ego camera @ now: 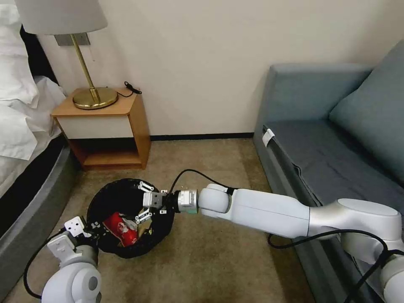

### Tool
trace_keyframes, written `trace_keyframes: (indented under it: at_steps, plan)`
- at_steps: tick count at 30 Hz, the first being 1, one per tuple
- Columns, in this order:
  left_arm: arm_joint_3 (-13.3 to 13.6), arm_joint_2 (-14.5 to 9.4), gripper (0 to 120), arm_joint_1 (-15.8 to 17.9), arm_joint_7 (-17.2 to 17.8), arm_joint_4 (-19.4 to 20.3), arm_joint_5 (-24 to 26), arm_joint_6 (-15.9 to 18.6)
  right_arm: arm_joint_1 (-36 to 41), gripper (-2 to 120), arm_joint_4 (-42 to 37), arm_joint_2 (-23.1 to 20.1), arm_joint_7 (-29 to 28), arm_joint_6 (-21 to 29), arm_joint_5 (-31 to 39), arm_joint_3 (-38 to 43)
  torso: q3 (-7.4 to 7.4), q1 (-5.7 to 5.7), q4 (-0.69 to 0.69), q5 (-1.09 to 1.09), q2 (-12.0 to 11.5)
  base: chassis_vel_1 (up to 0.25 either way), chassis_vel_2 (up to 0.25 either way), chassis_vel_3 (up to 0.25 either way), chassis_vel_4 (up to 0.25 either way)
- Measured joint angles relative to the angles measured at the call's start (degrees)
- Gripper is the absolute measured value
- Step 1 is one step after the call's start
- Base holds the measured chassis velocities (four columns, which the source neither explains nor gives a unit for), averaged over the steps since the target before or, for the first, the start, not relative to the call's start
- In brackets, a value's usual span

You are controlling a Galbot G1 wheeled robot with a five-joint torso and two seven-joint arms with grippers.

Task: Pick up the trash bin, then pick up the garbage on the floor and place it into the trash bin.

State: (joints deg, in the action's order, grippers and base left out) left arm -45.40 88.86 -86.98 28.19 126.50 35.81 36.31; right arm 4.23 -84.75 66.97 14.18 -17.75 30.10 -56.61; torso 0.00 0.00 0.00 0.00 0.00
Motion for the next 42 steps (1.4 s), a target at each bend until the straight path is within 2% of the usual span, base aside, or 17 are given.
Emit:
trace_keyframes:
  at_steps: [4,9,12,22,27,31,32,36,37,41,42]
  plan:
    - [-0.81,-0.35,2,0.56,3.84,-1.56,7.87,1.02,0.26,100,-1.42,-2.0,-0.19,0.04,-0.02,1.95,0.0,0.0,-0.01,0.0,0.0,0.0,0.0,0.0,0.0]
    - [-1.27,-0.57,2,0.93,5.01,-3.24,11.85,1.6,0.77,100,-2.51,-3.23,-0.34,0.09,-0.14,2.99,0.0,0.0,-0.01,0.0,0.0,0.0,0.0,0.0,0.0]
    - [-1.93,-0.76,2,1.45,6.35,-5.83,15.85,2.17,1.36,100,-3.68,-4.8,-0.6,0.19,-0.27,4.28,0.0,0.0,0.0,0.0,0.0,0.0,0.0,0.0,0.0]
    - [-2.3,-1.18,2,2.27,7.79,-10.13,18.37,2.68,2.39,100,-5.46,-7.77,-1.03,0.4,-0.35,5.86,0.0,0.0,-0.01,0.03,0.01,0.0,0.0,0.0,0.0]
    - [-2.28,-1.19,3,2.19,7.47,-10.33,18.08,2.64,2.79,100,-5.61,-8.16,-1.11,0.42,-0.43,6.46,0.0,0.0,0.0,0.04,0.0,0.0,0.0,0.0,0.0]
    - [-2.18,-1.19,22,1.7,5.44,-10.05,15.21,2.51,3.27,100,-5.76,-8.81,-1.17,0.45,-0.54,7.38,0.0,0.0,0.0,-0.02,0.0,0.0,0.0,0.0,0.0]
    - [-2.18,-1.19,22,1.7,5.44,-10.05,15.21,2.51,3.27,100,-5.76,-8.81,-1.17,0.45,-0.54,7.38,0.0,0.0,0.0,-0.02,0.0,0.0,0.0,0.0,0.0]
    - [-2.02,-1.06,38,0.91,2.26,-8.61,11.41,2.07,3.58,100,-5.9,-9.48,-1.19,0.46,-0.56,8.02,0.0,0.0,0.0,-0.01,0.0,0.0,0.0,0.0,0.0]
    - [-2.02,-1.06,38,0.91,2.26,-8.61,11.41,2.07,3.58,100,-5.9,-9.48,-1.19,0.46,-0.56,8.02,0.0,0.0,0.0,-0.01,0.0,0.0,0.0,0.0,0.0]
    - [-1.76,-0.85,58,-0.04,-1.5,-6.65,7.87,0.85,4.25,100,-6.2,-10.58,-1.23,0.46,-0.56,9.34,0.0,0.0,0.0,0.0,0.0,0.0,0.0,0.0,0.0]
    - [-1.76,-0.85,58,-0.04,-1.5,-6.65,7.87,0.85,4.25,100,-6.2,-10.58,-1.23,0.46,-0.56,9.34,0.0,0.0,0.0,0.0,0.0,0.0,0.0,0.0,0.0]
